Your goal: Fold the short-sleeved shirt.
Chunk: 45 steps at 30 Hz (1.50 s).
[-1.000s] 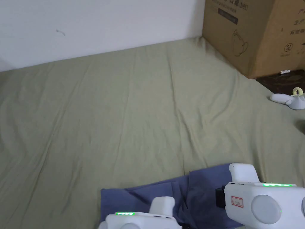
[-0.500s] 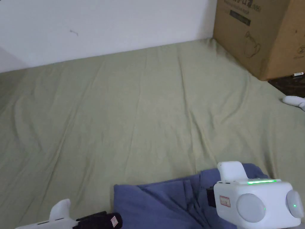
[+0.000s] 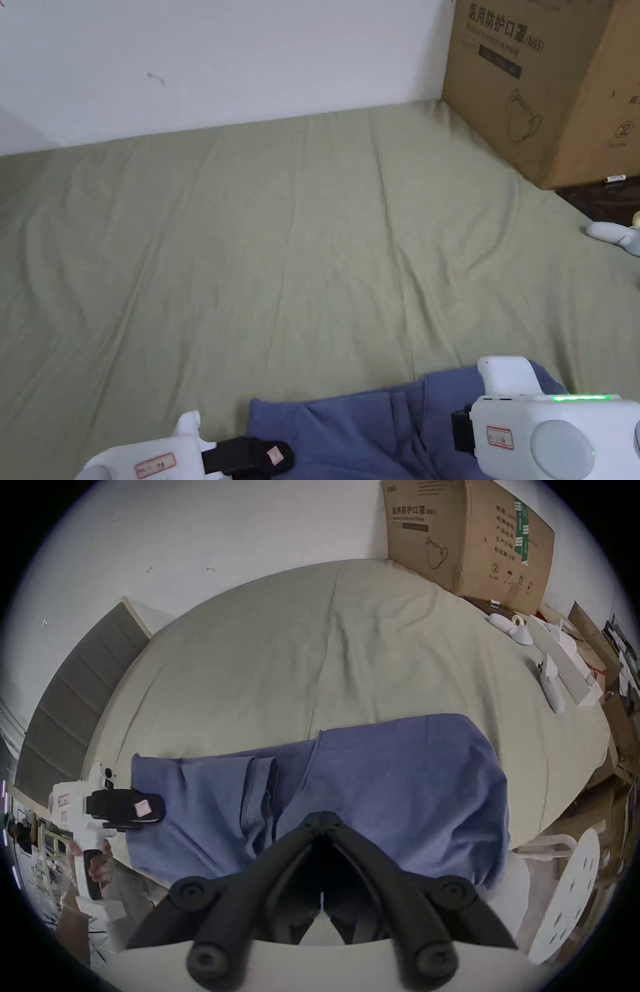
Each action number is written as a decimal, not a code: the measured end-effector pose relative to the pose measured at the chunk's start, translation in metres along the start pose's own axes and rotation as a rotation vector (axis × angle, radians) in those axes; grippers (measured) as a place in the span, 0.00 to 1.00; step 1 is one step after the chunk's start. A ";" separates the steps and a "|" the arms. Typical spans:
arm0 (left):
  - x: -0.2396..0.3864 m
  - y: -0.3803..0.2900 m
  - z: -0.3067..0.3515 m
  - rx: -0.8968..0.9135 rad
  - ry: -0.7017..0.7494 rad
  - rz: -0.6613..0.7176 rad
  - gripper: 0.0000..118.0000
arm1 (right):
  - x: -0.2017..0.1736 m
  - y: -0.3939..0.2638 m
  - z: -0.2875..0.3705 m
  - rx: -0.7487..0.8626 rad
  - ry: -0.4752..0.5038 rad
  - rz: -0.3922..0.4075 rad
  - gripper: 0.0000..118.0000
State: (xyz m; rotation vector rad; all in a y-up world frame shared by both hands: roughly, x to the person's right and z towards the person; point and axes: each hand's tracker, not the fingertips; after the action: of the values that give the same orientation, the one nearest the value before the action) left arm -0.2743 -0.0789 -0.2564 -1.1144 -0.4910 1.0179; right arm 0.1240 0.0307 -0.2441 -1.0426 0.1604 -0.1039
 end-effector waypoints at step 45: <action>0.175 0.008 -0.005 -0.065 0.273 -0.274 0.29 | 0.020 -0.002 -0.002 -0.014 0.035 -0.049 0.00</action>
State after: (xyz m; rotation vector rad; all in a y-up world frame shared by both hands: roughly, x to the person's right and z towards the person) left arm -0.1893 0.0703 -0.2916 -1.1859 -0.4438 0.6046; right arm 0.1433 0.0248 -0.2446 -1.0591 0.1681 -0.1654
